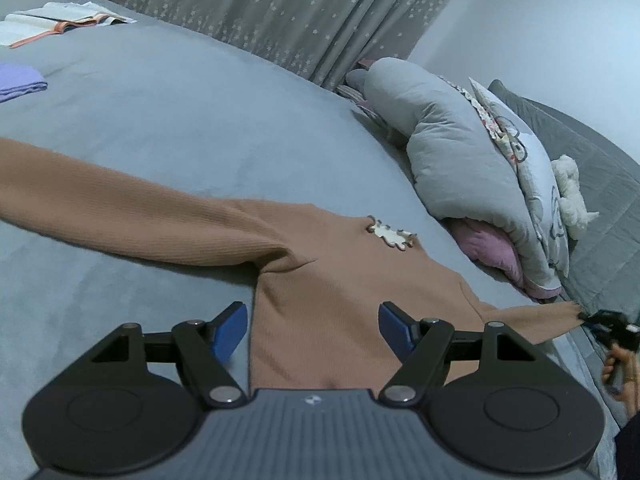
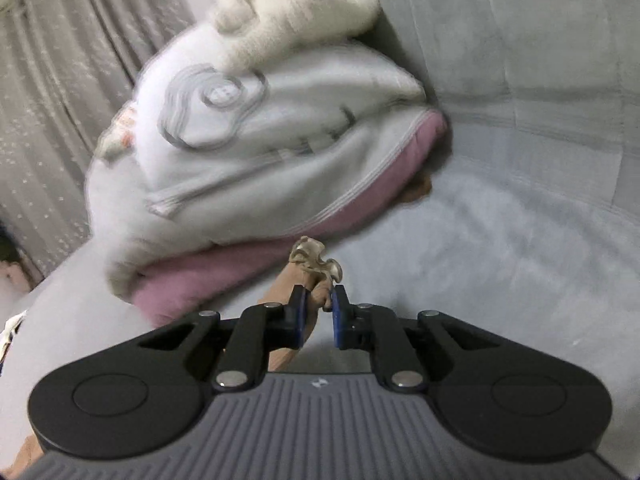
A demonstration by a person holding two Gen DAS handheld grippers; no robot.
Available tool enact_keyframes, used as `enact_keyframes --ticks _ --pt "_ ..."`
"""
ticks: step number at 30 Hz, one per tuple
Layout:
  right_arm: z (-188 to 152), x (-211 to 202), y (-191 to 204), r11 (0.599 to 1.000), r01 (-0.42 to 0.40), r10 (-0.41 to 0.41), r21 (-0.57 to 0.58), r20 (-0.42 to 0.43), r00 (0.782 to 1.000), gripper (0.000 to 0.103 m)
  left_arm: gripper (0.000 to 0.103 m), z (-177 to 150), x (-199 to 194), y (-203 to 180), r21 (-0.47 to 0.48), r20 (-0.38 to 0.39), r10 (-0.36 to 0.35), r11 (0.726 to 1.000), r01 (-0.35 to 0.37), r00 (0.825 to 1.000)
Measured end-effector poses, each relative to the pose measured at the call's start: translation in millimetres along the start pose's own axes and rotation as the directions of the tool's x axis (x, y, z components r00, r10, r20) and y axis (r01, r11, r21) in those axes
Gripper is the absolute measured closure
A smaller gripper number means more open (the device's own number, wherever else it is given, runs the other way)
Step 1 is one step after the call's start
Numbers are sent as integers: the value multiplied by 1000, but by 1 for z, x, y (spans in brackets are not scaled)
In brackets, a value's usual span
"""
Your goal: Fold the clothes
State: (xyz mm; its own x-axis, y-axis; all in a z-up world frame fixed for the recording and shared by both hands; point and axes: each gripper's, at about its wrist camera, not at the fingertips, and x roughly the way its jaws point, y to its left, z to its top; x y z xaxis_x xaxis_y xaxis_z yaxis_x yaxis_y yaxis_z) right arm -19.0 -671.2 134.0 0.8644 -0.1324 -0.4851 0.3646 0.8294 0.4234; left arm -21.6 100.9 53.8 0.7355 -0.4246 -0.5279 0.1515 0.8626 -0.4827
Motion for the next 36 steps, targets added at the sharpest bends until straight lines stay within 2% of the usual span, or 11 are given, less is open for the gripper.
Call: enact_keyframes --ticks 4,7,9,12,16,21,23,26,29,33,36 --pt "8 -10 7 1000 5 -5 2 4 1000 88 30 1 -2 -1 -5 3 -5 1000 5 1000" --pt "-7 11 -9 994 103 -101 43 -39 994 87 30 2 -4 4 -32 3 -3 999 3 1000" --pt "-25 29 -28 974 214 -208 79 -77 975 85 30 3 -5 9 -71 0 -7 997 7 1000" --pt "-58 42 -53 936 332 -315 114 -140 939 66 24 4 -6 17 -115 -32 -16 993 12 999" --pt "-80 14 -58 935 268 -247 231 -115 962 33 24 -2 1 23 -168 -117 -27 986 7 993" --pt "-111 -30 -6 987 66 -32 146 -220 975 30 24 -8 -3 25 -236 -197 -90 971 41 976" --pt "-142 -61 28 987 -106 138 117 -311 940 25 23 -15 -12 20 -205 -227 -73 978 26 971" --pt "-192 -93 57 937 -304 350 174 -451 821 24 23 -30 -27 17 -219 -259 -81 975 23 962" --pt "-238 -114 74 908 -371 415 196 -551 724 24 23 -59 -46 22 -271 -290 -90 963 9 953" --pt "-265 -138 95 908 -416 355 52 -621 698 23 23 -88 -74 30 -281 -291 -107 960 22 951" --pt "-273 -152 90 911 -409 353 53 -613 707 23 23 -104 -93 37 -312 -284 -139 949 46 949"
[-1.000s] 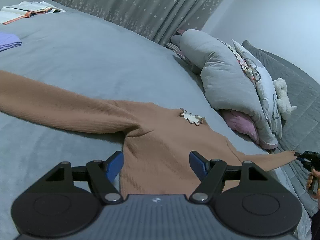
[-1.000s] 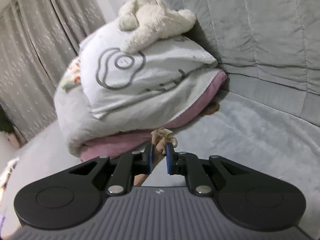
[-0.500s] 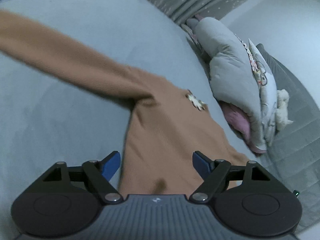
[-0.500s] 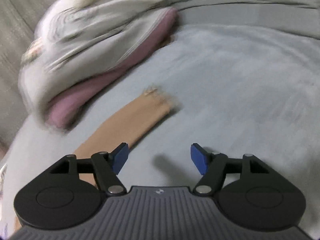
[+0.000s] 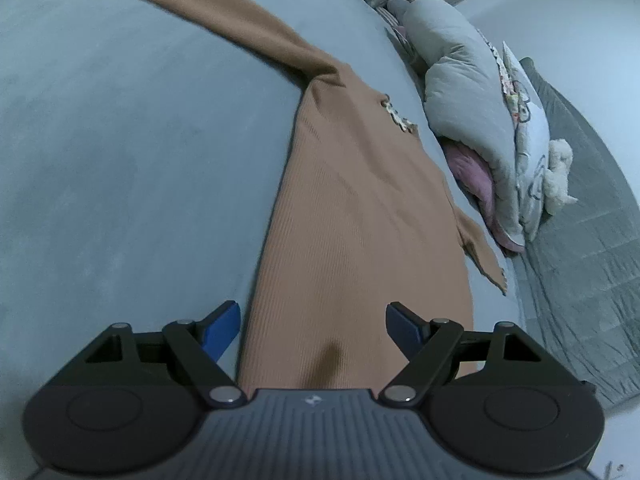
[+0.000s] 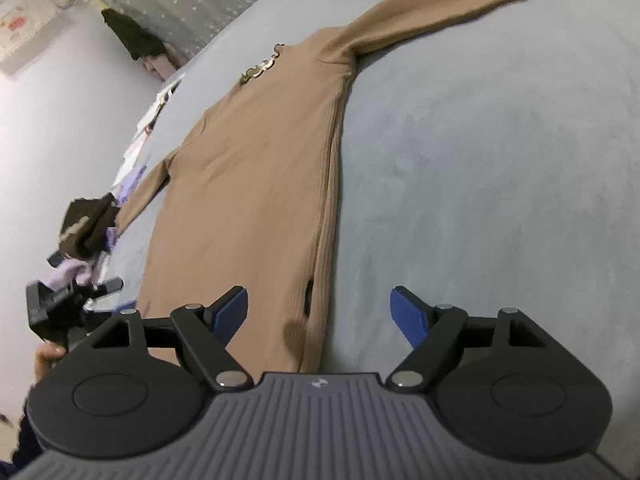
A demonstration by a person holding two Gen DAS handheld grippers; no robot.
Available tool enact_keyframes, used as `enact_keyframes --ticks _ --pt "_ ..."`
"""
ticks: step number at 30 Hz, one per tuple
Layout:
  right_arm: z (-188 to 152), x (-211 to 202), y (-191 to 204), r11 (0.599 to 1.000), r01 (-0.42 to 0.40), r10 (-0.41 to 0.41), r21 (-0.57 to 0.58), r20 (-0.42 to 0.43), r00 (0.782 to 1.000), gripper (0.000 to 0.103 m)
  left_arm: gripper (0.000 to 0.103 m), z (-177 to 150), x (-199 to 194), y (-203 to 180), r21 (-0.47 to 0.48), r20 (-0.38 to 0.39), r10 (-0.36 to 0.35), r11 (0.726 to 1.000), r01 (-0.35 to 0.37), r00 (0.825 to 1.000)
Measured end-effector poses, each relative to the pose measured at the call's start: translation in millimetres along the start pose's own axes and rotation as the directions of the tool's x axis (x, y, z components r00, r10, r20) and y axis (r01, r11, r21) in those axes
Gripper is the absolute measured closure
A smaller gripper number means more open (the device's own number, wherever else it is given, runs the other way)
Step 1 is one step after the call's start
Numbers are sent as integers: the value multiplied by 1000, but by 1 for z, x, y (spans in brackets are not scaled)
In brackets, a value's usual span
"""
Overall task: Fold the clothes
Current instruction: 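Grasp the sweater hem with both grippers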
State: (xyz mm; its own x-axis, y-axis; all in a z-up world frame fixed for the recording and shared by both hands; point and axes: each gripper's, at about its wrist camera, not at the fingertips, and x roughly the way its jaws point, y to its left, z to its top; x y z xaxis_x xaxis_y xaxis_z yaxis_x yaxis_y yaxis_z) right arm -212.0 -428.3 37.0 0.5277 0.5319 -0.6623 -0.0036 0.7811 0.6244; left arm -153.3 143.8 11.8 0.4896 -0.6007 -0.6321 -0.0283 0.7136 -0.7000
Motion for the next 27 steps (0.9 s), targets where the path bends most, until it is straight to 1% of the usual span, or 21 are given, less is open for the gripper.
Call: enact_keyframes --ticks 2,3,4,5,7,9,12,15,17,18,19,20,24,26,27 --pt "-11 -3 6 1000 11 -11 -23 7 1000 23 23 -12 -7 6 -18 4 -20 1000 20 1000" --pt "-14 -2 8 999 6 -6 -31 4 1000 23 23 -17 -10 8 -23 12 -24 999 25 1000" --pt "-20 2 11 999 -19 18 -33 -10 1000 23 23 -22 -12 8 -28 21 -24 999 25 999" --pt "-25 5 14 999 -38 37 -33 -22 999 23 23 -25 -13 8 -29 27 -22 999 23 999" --pt "-30 7 16 999 -31 30 -38 -22 999 23 21 -32 -16 5 -30 39 -16 999 18 999" --pt "-34 7 20 999 -13 13 -43 -6 1000 23 19 -37 -14 -1 -16 48 -7 1000 8 999" --pt "-37 7 22 1000 -14 14 -21 21 1000 24 19 -43 -15 -8 -8 54 23 1000 -22 998" --pt "-45 5 26 999 11 -10 -49 34 999 31 19 -55 -16 -13 -12 79 50 999 -49 996" --pt "-46 5 25 999 27 -26 -38 41 999 43 18 -57 -16 -15 1 82 68 998 -68 994" --pt "-47 6 24 999 35 -33 -29 44 998 47 17 -57 -14 -18 13 76 74 997 -75 994" --pt "-47 6 23 999 42 -41 -19 47 998 52 17 -57 -14 -19 24 74 80 996 -82 994" --pt "-48 7 22 999 38 -38 0 46 998 54 17 -58 -14 -21 35 72 86 995 -89 994" --pt "-52 9 19 998 -2 0 57 42 999 54 17 -58 -12 -21 43 69 77 996 -80 995" --pt "-54 12 20 998 -12 9 64 41 999 54 20 -56 -12 -18 35 61 54 998 -56 997" --pt "-55 14 21 998 -9 7 56 42 999 54 37 -55 -12 -17 39 56 51 998 -53 997"
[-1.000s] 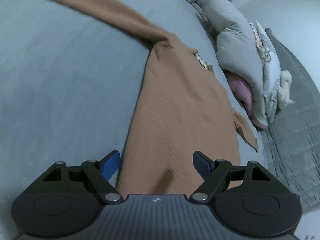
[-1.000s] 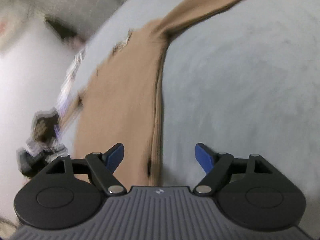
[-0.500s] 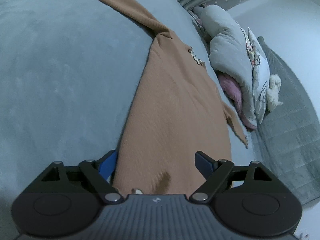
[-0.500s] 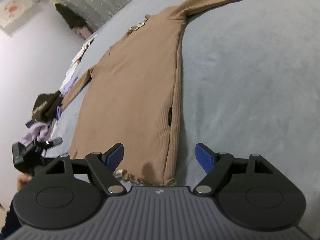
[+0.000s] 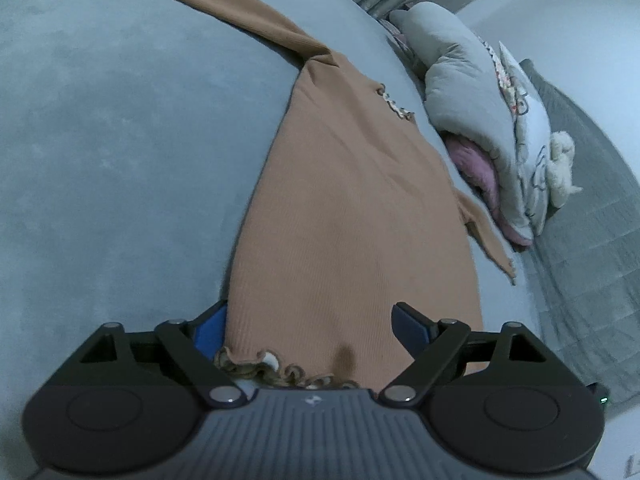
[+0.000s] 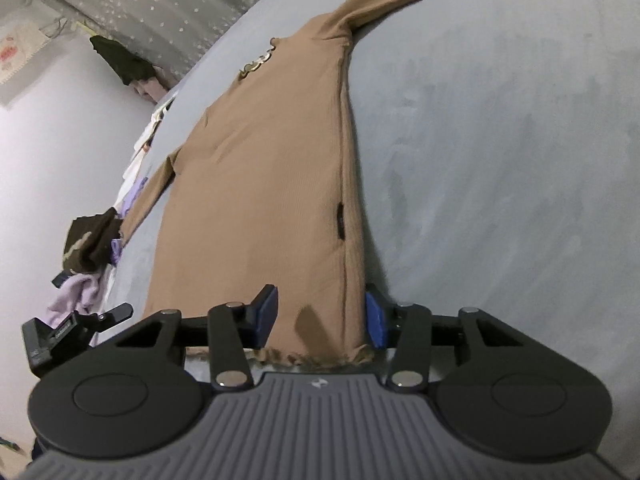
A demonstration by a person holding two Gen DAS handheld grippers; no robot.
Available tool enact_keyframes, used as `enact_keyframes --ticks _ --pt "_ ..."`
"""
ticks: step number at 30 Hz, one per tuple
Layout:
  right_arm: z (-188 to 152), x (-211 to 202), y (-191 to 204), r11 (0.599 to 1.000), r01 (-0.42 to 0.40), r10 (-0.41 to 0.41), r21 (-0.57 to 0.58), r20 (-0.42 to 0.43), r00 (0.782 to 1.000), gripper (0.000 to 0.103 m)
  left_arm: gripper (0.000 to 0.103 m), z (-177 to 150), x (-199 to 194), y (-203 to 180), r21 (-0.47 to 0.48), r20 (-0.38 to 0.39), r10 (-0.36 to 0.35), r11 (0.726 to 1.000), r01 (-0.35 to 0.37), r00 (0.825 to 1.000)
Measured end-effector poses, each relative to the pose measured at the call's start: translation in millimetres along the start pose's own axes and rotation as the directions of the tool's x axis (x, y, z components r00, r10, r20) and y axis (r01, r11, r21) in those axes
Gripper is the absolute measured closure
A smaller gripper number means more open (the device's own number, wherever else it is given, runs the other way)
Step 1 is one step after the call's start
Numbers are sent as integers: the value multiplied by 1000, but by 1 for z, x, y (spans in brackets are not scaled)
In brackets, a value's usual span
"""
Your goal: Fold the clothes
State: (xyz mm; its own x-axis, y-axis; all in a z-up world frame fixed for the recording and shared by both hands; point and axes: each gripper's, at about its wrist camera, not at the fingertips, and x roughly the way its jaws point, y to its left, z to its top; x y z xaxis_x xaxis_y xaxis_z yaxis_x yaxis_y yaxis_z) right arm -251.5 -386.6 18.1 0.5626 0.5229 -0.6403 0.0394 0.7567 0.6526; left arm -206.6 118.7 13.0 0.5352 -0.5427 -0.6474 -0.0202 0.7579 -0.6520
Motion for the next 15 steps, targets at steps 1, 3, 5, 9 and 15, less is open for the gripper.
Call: enact_keyframes --ticks 1,3,5,9,15 --pt "-1 2 1 1000 3 -3 -9 3 1000 55 74 0 1 0 1 -6 -3 1000 3 1000" --pt "-2 5 4 1000 15 -15 -25 16 1000 65 94 1 8 5 -22 -46 -23 999 22 999" --pt "-3 6 4 999 35 -34 -35 32 999 86 94 -2 13 9 -34 -47 -30 999 28 998" --pt "-3 -2 10 999 9 -5 -50 67 998 94 95 1 3 8 -73 -13 -71 995 69 997" --pt "-4 -26 21 993 -113 117 -39 142 983 95 95 5 -29 5 -164 28 -182 969 184 983"
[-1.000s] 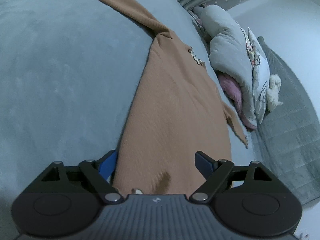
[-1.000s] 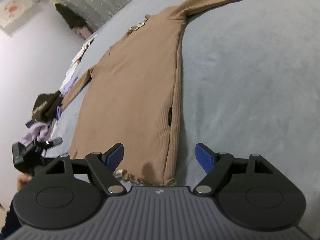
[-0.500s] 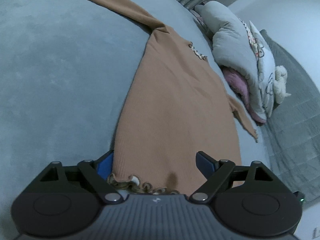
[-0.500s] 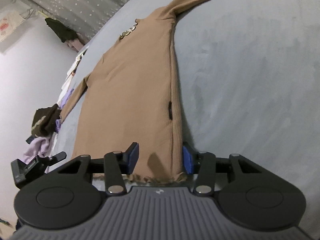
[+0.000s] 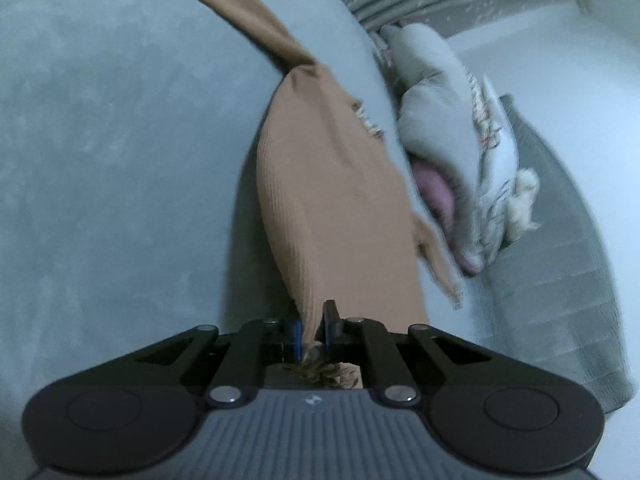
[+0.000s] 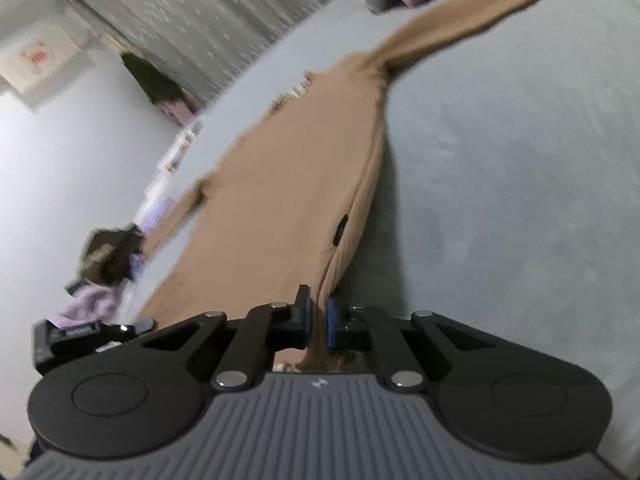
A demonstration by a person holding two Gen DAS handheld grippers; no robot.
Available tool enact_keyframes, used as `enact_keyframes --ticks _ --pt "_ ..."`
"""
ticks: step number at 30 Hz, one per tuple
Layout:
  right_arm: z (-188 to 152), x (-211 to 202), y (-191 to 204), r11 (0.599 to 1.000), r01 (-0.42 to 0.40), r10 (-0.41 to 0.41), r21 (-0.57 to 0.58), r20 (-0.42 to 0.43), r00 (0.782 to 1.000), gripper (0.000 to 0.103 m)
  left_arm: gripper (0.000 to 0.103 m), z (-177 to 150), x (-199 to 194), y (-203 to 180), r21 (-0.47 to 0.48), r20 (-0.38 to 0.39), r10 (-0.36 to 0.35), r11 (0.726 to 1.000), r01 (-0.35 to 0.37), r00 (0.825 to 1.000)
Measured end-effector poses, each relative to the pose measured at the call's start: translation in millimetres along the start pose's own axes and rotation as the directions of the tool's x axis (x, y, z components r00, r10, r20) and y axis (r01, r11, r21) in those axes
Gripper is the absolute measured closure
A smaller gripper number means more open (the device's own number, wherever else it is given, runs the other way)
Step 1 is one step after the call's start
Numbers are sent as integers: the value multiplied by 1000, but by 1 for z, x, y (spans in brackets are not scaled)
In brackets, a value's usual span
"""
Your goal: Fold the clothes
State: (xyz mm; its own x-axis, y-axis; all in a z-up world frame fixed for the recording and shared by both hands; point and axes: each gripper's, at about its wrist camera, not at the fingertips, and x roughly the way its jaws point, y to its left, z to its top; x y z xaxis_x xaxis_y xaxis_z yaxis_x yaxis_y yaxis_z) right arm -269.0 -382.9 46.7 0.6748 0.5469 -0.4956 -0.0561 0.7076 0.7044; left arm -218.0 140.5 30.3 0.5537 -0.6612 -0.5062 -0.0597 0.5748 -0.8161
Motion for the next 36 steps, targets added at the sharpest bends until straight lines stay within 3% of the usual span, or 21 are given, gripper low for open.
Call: enact_keyframes --ticks 6,9,10,12,14,15,16,18,23,27,30,33,34,35,36 --pt "-11 -33 2 992 -113 108 61 72 992 95 95 -5 -20 -1 -28 -2 -53 998 53 999" --pt "-15 -23 -13 996 7 -8 87 18 1000 94 95 -3 -17 3 -22 -19 -19 1000 18 1000" --pt "-13 -18 -15 994 79 -80 69 6 997 90 95 0 -16 5 -17 -13 -1 1000 1 1000" --pt "-8 -13 -16 989 144 -144 46 1 990 85 94 7 -14 10 -6 2 36 999 -36 999" --pt "-3 -10 -19 989 143 -143 47 1 990 47 92 12 -10 15 2 -15 37 999 -37 999" --pt "-1 -8 -20 988 146 -146 47 2 989 36 87 14 -7 17 4 -27 40 999 -40 999" --pt "0 -6 -21 986 160 -160 44 2 987 24 72 15 -5 19 11 -23 57 998 -57 998" --pt "1 -2 -21 980 195 -195 39 2 981 24 54 16 -1 22 24 -10 95 995 -94 995" --pt "-2 9 -23 987 144 -143 66 -14 990 23 41 21 2 29 0 3 85 996 -85 996" --pt "-7 18 -11 990 144 -144 -9 -38 989 25 37 18 11 29 20 -32 72 997 -72 997" --pt "-12 21 -9 992 123 -123 -9 -59 991 40 33 11 19 22 73 -34 82 994 -79 996" --pt "-14 20 -13 989 142 -141 26 -54 989 62 31 5 23 19 98 -28 77 992 -74 997" --pt "-15 19 -17 990 133 -130 52 -58 990 73 32 2 24 16 114 -30 83 990 -79 996" --pt "-15 19 -20 990 122 -117 76 -65 991 88 37 0 25 13 130 -31 90 988 -85 995" --pt "-17 19 -21 989 120 -115 82 -67 991 90 63 0 27 11 137 -36 94 987 -88 995"
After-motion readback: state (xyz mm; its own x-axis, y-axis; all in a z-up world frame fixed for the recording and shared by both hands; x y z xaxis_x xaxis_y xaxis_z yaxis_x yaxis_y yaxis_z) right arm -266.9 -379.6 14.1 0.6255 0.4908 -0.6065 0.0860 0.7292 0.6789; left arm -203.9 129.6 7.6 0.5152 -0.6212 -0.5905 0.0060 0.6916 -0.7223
